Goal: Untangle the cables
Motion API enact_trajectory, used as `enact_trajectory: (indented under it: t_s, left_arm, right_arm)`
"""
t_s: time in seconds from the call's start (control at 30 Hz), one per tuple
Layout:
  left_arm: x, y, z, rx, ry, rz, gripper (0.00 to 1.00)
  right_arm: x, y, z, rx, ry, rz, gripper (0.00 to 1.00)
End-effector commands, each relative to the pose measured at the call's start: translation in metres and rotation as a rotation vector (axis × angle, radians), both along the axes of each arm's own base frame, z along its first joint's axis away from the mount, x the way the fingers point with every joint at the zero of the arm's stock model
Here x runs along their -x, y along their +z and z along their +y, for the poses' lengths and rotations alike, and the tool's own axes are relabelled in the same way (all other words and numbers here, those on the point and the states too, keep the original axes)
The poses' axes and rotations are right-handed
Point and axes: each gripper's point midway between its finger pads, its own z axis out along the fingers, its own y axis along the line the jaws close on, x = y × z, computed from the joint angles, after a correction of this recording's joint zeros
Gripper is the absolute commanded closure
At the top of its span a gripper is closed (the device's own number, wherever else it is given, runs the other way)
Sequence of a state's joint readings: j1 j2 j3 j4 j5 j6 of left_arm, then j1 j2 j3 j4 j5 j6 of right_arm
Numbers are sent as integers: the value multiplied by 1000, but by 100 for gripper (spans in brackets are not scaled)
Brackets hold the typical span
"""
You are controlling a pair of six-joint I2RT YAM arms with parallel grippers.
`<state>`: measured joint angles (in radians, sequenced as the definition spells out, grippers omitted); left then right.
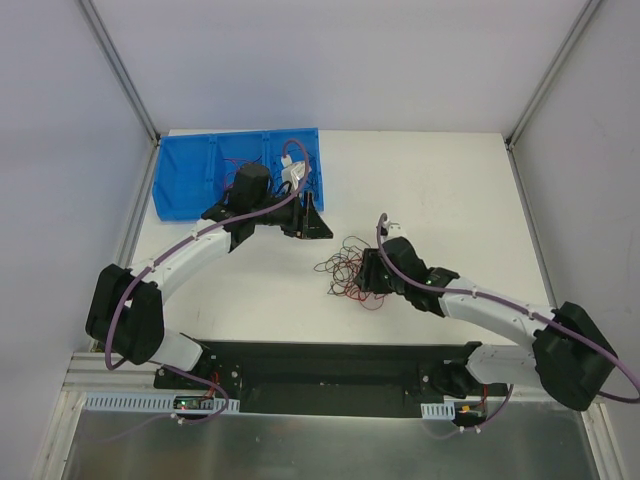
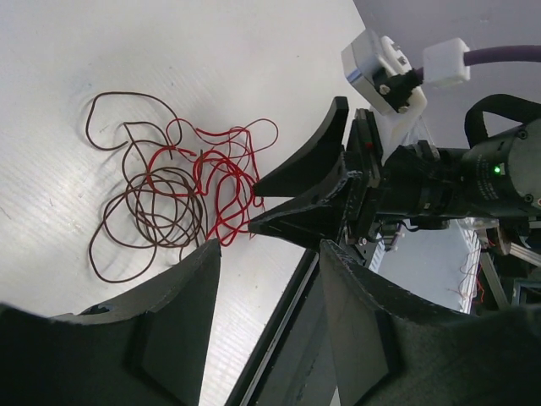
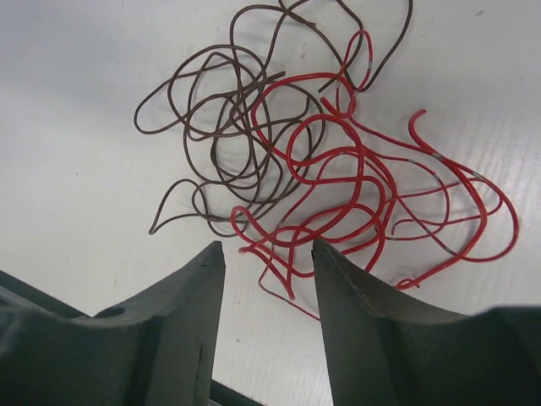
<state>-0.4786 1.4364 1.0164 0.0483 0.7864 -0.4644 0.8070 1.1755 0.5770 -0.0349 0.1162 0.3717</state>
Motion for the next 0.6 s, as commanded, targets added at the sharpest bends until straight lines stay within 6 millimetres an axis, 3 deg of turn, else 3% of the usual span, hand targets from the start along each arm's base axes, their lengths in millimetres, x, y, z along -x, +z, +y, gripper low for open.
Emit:
enact_trajectory:
  t_s: [0.0, 0.13, 0.33, 0.47, 0.57]
  left_arm:
    - [3, 23, -7, 56, -45, -50, 50]
    - [4, 23, -8, 60, -52, -44, 47]
    - [3, 21, -8, 59, -50, -35, 40]
    - [3, 21, -9, 58, -52, -42, 38]
    - [5, 22, -10, 67, -67, -49, 37]
  right_arm:
    - [-10, 8, 17, -46, -19, 26, 53]
    - [-14, 1, 22, -37, -14, 43, 60]
    - [-11, 18, 18, -45, 17, -2, 99]
    - [-5, 51, 9, -78, 33, -74, 100]
    - [-1, 89, 3, -136, 40, -153, 99]
